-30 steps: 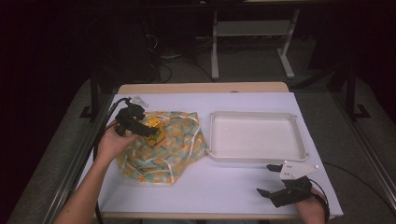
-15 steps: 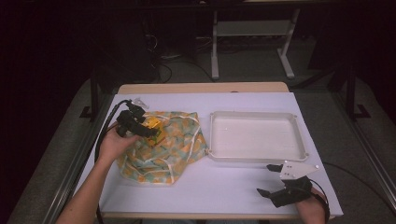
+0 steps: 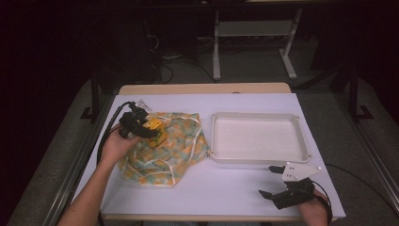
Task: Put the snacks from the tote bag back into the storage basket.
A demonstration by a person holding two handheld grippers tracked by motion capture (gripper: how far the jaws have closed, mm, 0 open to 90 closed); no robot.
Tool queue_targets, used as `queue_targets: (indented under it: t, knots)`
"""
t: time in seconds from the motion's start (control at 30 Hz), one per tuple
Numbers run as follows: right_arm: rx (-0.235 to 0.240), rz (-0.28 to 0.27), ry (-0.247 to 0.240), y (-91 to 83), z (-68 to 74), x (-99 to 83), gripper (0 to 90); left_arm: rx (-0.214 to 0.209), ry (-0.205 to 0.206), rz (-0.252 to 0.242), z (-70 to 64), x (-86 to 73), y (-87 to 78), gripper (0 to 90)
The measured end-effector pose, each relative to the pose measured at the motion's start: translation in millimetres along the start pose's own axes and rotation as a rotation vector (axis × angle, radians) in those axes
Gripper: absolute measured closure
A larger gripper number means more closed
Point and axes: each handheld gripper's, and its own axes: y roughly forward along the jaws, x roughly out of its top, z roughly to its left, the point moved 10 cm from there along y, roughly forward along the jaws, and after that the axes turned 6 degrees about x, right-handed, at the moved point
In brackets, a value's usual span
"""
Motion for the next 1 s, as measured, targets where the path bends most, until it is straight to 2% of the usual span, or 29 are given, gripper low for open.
queue_targets:
  t: [0.1, 0.17, 0.27, 0.33, 0.53, 0.77, 1.0]
  knots:
    - [0.000, 0.000, 0.000, 0.0, -0.1, 0.0, 13.5, -0.002, -0.003, 0.001, 0.1, 0.1, 0.4, 36.5]
    - [0.000, -0.001, 0.000, 0.0, 0.1, 0.1, 13.5, -0.017, -0.003, 0.000, -2.4, 0.1, 0.1, 40.1]
    - [-0.001, -0.002, 0.001, -0.1, 0.1, 0.2, 13.5, -0.009, 0.020, -0.001, -3.2, 0.9, -0.7, 43.9]
    - [-0.001, -0.002, 0.000, -0.2, -0.1, 0.2, 13.5, -0.012, 0.018, -0.001, -4.1, 1.0, -0.6, 46.0]
    - [-0.001, -0.003, 0.001, -0.2, 0.1, 0.4, 13.5, -0.004, 0.020, 0.002, -4.3, 0.9, -0.7, 47.5]
    - [-0.001, -0.002, 0.002, -0.2, 0.3, 0.4, 13.5, 0.004, 0.041, 0.008, -3.2, 0.1, -1.5, 49.3]
    - [-0.001, -0.003, 0.003, -0.5, 0.1, 0.2, 13.5, -0.002, 0.029, 0.007, -3.6, 0.2, -1.6, 50.0]
